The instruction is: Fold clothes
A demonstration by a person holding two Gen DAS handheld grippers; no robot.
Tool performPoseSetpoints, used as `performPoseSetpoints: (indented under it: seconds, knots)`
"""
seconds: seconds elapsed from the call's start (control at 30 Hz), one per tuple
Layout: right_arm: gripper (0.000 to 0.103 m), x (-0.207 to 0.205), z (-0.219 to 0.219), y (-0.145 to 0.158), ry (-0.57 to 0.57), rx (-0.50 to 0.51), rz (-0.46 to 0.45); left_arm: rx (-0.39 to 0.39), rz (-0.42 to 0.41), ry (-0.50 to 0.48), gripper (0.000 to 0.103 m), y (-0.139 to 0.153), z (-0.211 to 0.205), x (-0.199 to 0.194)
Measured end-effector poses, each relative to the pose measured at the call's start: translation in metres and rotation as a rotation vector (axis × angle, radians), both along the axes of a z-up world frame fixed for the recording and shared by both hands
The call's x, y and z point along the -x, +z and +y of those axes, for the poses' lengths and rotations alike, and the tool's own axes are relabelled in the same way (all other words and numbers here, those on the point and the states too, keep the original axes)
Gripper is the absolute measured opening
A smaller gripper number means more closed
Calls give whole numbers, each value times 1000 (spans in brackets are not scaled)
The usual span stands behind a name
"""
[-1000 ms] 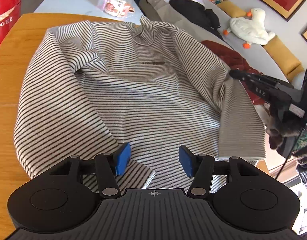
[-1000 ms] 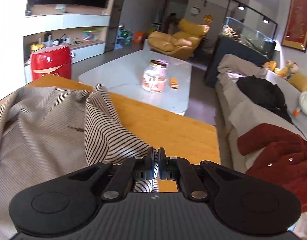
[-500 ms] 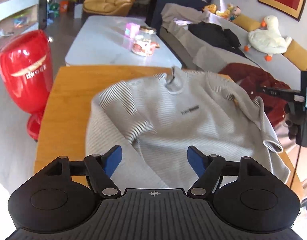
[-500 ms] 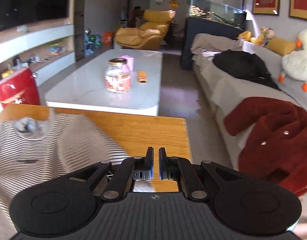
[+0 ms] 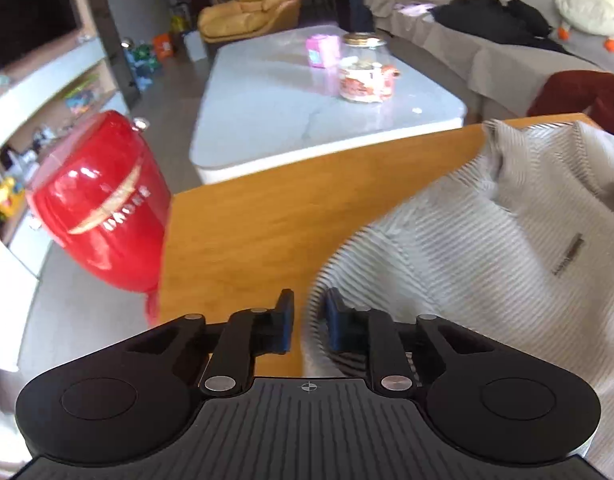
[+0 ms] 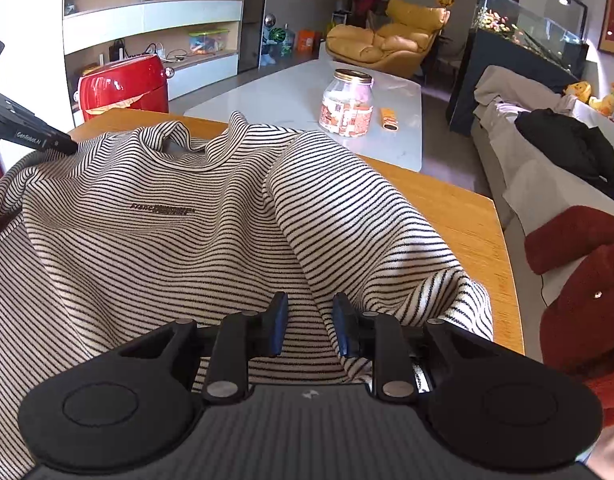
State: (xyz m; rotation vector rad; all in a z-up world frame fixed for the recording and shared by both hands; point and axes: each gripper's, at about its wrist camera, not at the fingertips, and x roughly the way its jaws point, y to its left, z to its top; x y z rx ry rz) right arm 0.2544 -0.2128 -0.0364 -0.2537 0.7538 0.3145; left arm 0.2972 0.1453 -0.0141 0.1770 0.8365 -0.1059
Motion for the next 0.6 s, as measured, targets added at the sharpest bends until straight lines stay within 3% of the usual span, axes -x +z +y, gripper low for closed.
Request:
performPoseSetpoints:
  seconds: [0.07, 0.13, 0.27, 0.33, 0.4, 0.53, 0.57, 0.6]
  knots:
    - [23, -3, 3, 9, 10, -29, 30, 70, -9, -20, 14, 9, 0, 14]
    - [23, -7, 4, 23, 53, -140, 34, 139, -18, -40, 17, 18, -1, 29]
    - [28, -42, 30, 48, 136, -349, 63, 278, -36, -79, 61, 35, -1, 58]
    - [52, -65, 56, 48, 188, -396, 75, 348, -45, -99, 73, 44, -1, 72]
    - [59, -88, 84, 44, 231, -421, 89, 410, -21, -140, 83, 40, -11, 88]
    - [58, -130, 129, 12, 212, -456, 203, 520, 83, -256, 89, 9, -44, 119]
    - [53, -137, 138, 3, 207, -456, 241, 534, 105, -243, 93, 1, -46, 120]
    - [22, -142, 144, 2, 203, -440, 244, 548, 127, -229, 95, -7, -49, 120]
